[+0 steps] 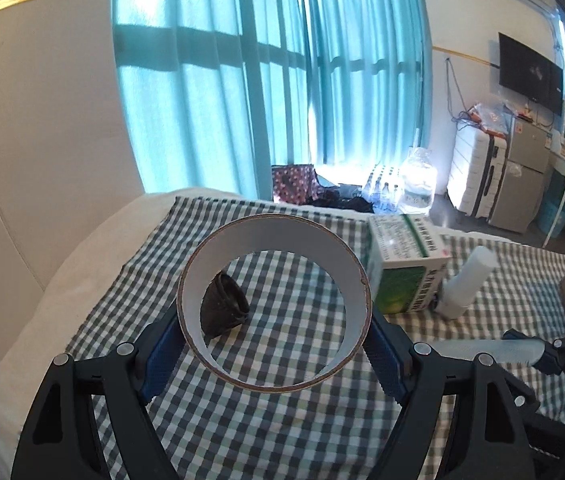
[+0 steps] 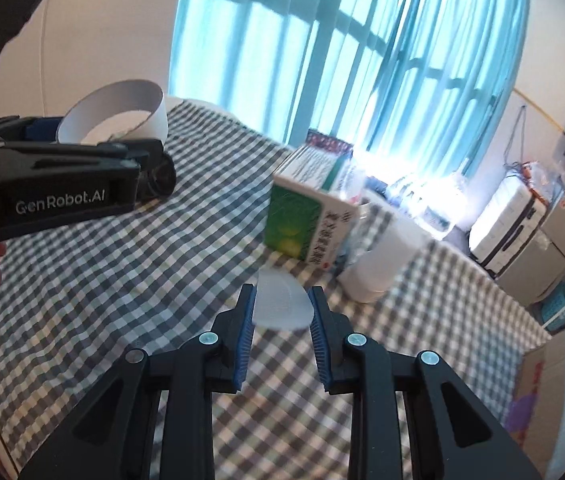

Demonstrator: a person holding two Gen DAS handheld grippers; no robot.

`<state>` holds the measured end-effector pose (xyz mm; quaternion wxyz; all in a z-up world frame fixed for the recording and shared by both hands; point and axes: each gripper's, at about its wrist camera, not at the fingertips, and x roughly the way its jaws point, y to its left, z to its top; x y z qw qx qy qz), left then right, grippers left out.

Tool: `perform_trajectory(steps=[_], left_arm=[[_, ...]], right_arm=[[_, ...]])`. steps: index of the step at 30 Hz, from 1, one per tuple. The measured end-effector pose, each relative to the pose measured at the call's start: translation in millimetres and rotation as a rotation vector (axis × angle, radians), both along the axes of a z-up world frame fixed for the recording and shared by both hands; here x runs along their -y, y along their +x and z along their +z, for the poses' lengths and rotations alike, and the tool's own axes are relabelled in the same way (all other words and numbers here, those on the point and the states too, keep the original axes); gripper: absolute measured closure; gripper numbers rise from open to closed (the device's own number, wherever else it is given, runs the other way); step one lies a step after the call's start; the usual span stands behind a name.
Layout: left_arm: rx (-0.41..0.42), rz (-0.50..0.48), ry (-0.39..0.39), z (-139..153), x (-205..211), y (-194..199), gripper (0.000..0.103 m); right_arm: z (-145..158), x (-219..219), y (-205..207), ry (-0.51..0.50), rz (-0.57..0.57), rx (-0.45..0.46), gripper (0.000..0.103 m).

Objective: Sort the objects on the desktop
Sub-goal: 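Carry the tape roll and comb into the cardboard box and open both tools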

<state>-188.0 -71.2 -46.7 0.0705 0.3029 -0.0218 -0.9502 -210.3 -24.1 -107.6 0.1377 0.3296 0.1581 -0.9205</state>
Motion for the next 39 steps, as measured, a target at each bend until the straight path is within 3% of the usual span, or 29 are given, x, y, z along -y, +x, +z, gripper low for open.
perform_trajectory(steps=[5, 7, 15, 20, 24, 30, 32, 36, 39], left_arm=[[-0.032, -0.046, -0.015, 30.2, -27.6, 29.0, 0.020], [-0.041, -0.074, -0.009, 43.5, -39.7, 40.3, 0.020], [-0.060, -0.134, 0.035, 78.9, -78.4, 70.6, 0.020], [-0.057, -0.141, 0.023, 84.1, -94.7, 75.8, 0.020], [-0.030, -0.132, 0.019, 71.2, -100.0, 76.4, 0.020], [0.061, -0.100, 0.048, 20.9, -96.7, 58.6, 0.020], [0.090, -0.096, 0.053, 2.8, -94.7, 51.9, 0.020], [0.141, -0.070, 0.027, -34.4, -90.2, 39.6, 0.020], [0.184, -0.037, 0.038, -57.8, -80.0, 28.4, 0.020]], right_arm=[[35.6, -20.3, 24.8, -0.027, -0.034, -0.052, 0.080], [49.7, -28.1, 36.2, -0.044, -0.045, -0.062, 0.096], [90.8, -56.9, 72.1, -0.088, -0.069, -0.121, 0.100], [95.5, -82.3, 78.6, -0.148, -0.086, -0.109, 0.100], [94.3, -90.8, 75.6, -0.174, -0.097, -0.075, 0.100], [72.8, -92.2, 68.5, -0.161, -0.083, -0.033, 0.099], [59.2, -88.2, 60.1, -0.148, -0.072, 0.007, 0.090], [31.0, -78.1, 42.0, -0.164, -0.056, 0.094, 0.084], [3.5, -72.4, 24.7, -0.175, -0.052, 0.172, 0.067]])
